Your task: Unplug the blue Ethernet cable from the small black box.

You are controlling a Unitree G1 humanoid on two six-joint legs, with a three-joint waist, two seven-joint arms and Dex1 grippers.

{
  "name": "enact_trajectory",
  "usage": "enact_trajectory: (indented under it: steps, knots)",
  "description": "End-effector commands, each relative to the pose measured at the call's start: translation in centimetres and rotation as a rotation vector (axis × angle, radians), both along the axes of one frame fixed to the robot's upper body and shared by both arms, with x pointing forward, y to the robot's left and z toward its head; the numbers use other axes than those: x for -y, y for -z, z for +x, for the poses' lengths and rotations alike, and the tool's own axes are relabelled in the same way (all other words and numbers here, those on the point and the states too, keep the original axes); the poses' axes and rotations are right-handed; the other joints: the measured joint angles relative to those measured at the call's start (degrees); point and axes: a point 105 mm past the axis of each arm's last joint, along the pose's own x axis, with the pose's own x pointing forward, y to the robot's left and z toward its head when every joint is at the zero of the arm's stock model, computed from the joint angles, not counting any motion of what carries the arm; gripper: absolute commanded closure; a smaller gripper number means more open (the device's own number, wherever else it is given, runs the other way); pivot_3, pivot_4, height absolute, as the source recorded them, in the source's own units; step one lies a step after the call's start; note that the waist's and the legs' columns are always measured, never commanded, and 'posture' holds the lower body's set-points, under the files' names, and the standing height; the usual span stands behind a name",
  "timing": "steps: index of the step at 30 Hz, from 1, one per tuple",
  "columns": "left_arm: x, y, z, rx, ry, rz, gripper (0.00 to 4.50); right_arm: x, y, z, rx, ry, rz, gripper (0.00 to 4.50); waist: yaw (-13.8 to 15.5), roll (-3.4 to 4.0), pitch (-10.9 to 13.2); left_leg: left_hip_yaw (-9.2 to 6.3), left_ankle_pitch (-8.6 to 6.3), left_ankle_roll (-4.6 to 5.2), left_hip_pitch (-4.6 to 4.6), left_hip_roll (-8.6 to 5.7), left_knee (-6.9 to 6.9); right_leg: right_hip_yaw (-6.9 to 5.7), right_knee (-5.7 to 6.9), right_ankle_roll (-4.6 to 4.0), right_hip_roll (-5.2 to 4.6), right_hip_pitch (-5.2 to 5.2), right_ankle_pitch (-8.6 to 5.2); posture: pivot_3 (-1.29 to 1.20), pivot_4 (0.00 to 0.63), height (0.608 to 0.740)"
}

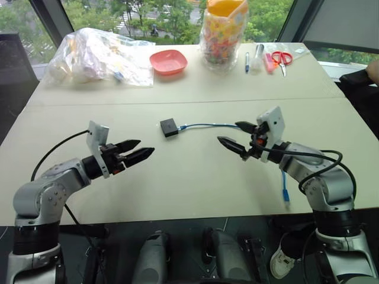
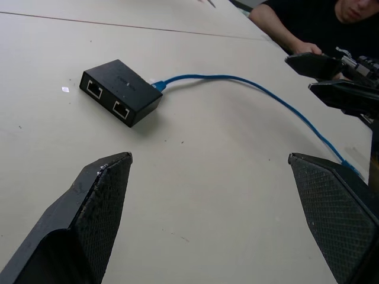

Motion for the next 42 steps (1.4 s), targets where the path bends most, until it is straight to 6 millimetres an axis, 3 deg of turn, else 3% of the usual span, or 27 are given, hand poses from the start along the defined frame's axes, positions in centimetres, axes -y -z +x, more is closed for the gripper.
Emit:
enact_trajectory:
  steps: [1,14,17,19,23,27,32,42]
  knots:
    - [0.0,-1.2,-0.1,0.051,0.023,0.006,0.11,-0.4,-1.3,-0.1,0.063,-0.013,0.006,0.0,0.02,0.0,0.0,0.0,0.0,0.0,0.0,0.0,0.0,0.0,0.0,0.0,0.0,0.0,0.0,0.0,0.15,0.74]
    - [-0.2,-1.3,0.9,0.069,-0.004,0.051,0.11,-0.4,-0.9,0.2,0.085,-0.019,-0.041,0.0,-0.01,0.0,0.0,0.0,0.0,0.0,0.0,0.0,0.03,0.0,0.05,0.0,0.02,0.0,0.01,0.0,0.15,0.74]
    - [-0.9,-1.1,1.9,0.102,0.007,0.141,0.11,-1.1,-0.7,2.1,0.109,-0.087,-0.113,0.0,-0.19,-0.01,0.0,0.02,0.01,0.0,0.03,-0.03,0.06,0.0,0.05,-0.01,0.03,0.02,0.01,0.0,0.15,0.74]
    - [-2.4,-0.9,2.8,0.111,-0.001,0.22,0.11,-1.8,-0.9,3.8,0.096,-0.131,-0.093,0.0,-0.29,0.0,0.0,0.1,0.02,0.0,0.1,-0.07,0.11,0.01,0.05,-0.11,0.07,0.04,0.07,0.0,0.15,0.74]
    - [-3.2,-1.9,3.0,0.126,0.064,0.252,0.11,-2.5,-0.4,6.4,0.076,-0.19,-0.116,0.0,-0.41,-0.01,0.0,0.07,0.03,-0.02,0.14,-0.02,0.09,0.0,0.08,-0.19,0.15,0.02,0.13,0.0,0.15,0.74]
    - [-3.9,-3.7,2.2,0.14,0.116,0.268,0.11,-4.0,0.9,9.0,0.045,-0.235,-0.205,0.0,-0.42,-0.01,0.01,0.18,0.03,-0.01,0.02,-0.03,-0.02,0.02,0.12,-0.01,0.16,-0.12,0.24,0.0,0.15,0.74]
    - [-4.4,-5.2,1.4,0.169,0.072,0.207,0.11,-7.1,1.3,10.1,0.032,-0.262,-0.258,0.0,-0.59,0.0,0.01,0.36,0.06,-0.03,-0.17,-0.04,-0.02,0.06,0.24,-0.05,0.14,-0.35,0.31,0.0,0.15,0.74]
    - [-3.1,-3.6,-1.3,0.164,-0.065,0.139,0.11,-12.2,4.3,9.8,-0.037,-0.263,-0.432,0.0,-0.56,-0.01,0.01,0.29,0.2,-0.28,-0.05,0.03,0.03,0.14,0.56,-0.06,0.08,-0.35,0.31,0.0,0.15,0.74]
